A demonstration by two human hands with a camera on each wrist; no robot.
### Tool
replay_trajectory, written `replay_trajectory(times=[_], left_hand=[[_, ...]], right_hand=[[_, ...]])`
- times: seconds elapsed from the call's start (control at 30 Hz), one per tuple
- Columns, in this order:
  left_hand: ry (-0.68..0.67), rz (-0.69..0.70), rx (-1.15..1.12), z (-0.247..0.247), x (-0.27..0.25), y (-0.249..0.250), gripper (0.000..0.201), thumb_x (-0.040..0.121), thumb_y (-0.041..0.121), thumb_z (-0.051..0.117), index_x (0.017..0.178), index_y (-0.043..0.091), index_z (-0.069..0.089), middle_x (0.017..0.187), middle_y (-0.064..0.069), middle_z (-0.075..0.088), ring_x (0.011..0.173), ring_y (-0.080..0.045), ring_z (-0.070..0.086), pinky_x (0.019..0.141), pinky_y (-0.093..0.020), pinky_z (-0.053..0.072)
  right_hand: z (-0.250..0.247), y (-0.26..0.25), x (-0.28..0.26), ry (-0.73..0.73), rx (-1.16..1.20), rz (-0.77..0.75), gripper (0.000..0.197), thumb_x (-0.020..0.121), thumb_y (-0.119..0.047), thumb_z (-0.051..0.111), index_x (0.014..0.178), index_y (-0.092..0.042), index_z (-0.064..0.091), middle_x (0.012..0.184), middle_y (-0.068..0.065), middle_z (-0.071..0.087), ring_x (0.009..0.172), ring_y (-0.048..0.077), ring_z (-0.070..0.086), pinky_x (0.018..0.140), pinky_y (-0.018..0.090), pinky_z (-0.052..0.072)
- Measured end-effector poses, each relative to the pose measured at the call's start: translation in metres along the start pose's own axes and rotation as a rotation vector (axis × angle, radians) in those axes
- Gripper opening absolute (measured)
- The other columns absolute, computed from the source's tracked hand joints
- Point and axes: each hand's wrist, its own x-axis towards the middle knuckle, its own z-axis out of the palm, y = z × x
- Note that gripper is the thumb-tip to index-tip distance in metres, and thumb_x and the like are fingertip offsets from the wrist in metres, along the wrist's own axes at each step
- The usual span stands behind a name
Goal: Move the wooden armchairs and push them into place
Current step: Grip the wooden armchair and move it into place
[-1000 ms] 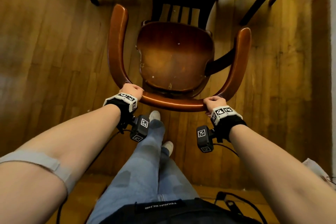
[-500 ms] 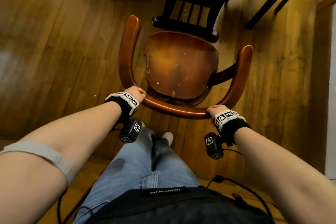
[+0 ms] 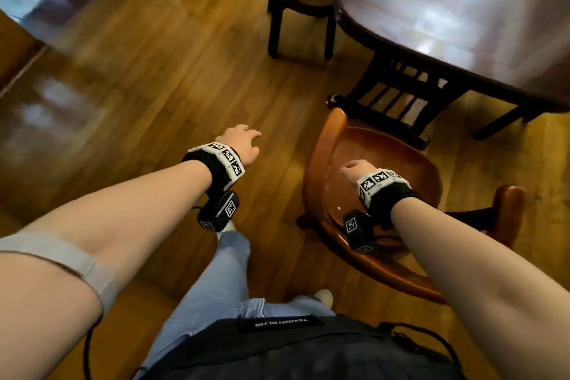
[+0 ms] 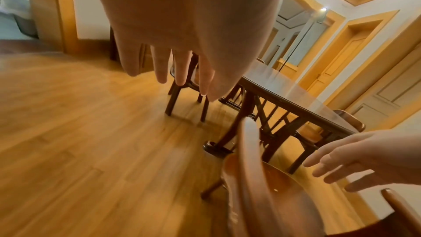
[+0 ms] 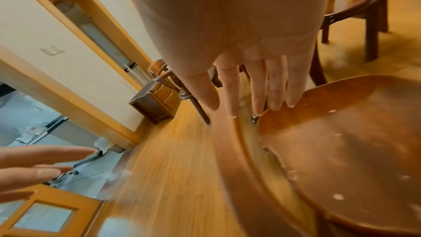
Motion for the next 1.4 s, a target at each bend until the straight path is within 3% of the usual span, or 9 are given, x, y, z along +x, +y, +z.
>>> replay_trajectory(times=[0.03,0.17,0.37,0.57,0.83,1.17,1.4], left_hand=[[0.021,-0.015,0.021,-0.015,0.006,-0.022,0.05,0.095,0.032,0.046,0.144,0.03,0.039,0.158,-0.003,0.027,0.142,-0.028,0.033,0.112,-0.046,0.035],[0.034,-0.066,0.031,-0.069,0.027,-0.108,0.051,0.096,0.031,0.045,0.146,0.03,0.037,0.16,-0.003,0.022,0.145,-0.026,0.026,0.115,-0.046,0.027],[-0.02,-0.096,0.036,-0.111,0.071,-0.172,0.053,0.095,0.034,0.045,0.148,0.032,0.034,0.161,-0.003,0.018,0.147,-0.025,0.021,0.118,-0.048,0.021],[-0.041,-0.048,0.035,-0.157,0.143,-0.179,0.055,0.096,0.033,0.043,0.149,0.033,0.028,0.162,-0.003,0.015,0.149,-0.024,0.014,0.12,-0.052,0.012],[-0.06,0.037,0.14,-0.264,0.293,-0.165,0.059,0.098,0.036,0.039,0.152,0.033,0.017,0.163,-0.001,0.006,0.151,-0.025,0.003,0.118,-0.056,0.003],[-0.074,0.042,0.112,-0.38,0.462,-0.162,0.056,0.099,0.041,0.035,0.151,0.038,0.015,0.163,-0.002,0.008,0.15,-0.025,0.01,0.118,-0.056,0.009],[-0.043,0.097,0.117,-0.458,0.605,-0.177,0.055,0.098,0.042,0.035,0.151,0.037,0.019,0.162,-0.006,0.014,0.148,-0.029,0.016,0.117,-0.055,0.016]], right_hand=[[0.006,-0.027,0.004,-0.009,0.0,-0.019,0.035,0.094,-0.02,0.049,0.123,-0.008,0.063,0.126,0.012,0.064,0.109,0.029,0.061,0.09,0.03,0.046],[0.032,-0.134,0.023,-0.039,-0.057,-0.09,0.035,0.094,-0.023,0.049,0.124,-0.012,0.063,0.132,0.008,0.061,0.122,0.027,0.056,0.103,0.034,0.044],[0.041,-0.224,0.049,-0.078,-0.128,-0.097,0.039,0.093,-0.026,0.051,0.13,-0.015,0.059,0.137,0.007,0.056,0.126,0.026,0.052,0.105,0.035,0.043],[0.005,-0.277,0.101,-0.028,-0.23,-0.061,0.046,0.092,-0.032,0.051,0.138,-0.024,0.051,0.144,0.008,0.048,0.129,0.029,0.05,0.108,0.041,0.042],[-0.084,-0.374,0.217,0.059,-0.318,-0.044,0.047,0.095,-0.028,0.045,0.142,-0.026,0.045,0.158,0.006,0.023,0.142,0.03,0.028,0.113,0.041,0.031],[-0.181,-0.494,0.349,0.05,-0.211,-0.011,0.048,0.089,-0.032,0.052,0.137,-0.031,0.05,0.143,0.008,0.048,0.128,0.032,0.049,0.108,0.04,0.042],[-0.227,-0.574,0.447,0.052,-0.135,0.07,0.051,0.089,-0.033,0.054,0.139,-0.029,0.048,0.143,0.01,0.048,0.127,0.032,0.05,0.108,0.04,0.042]])
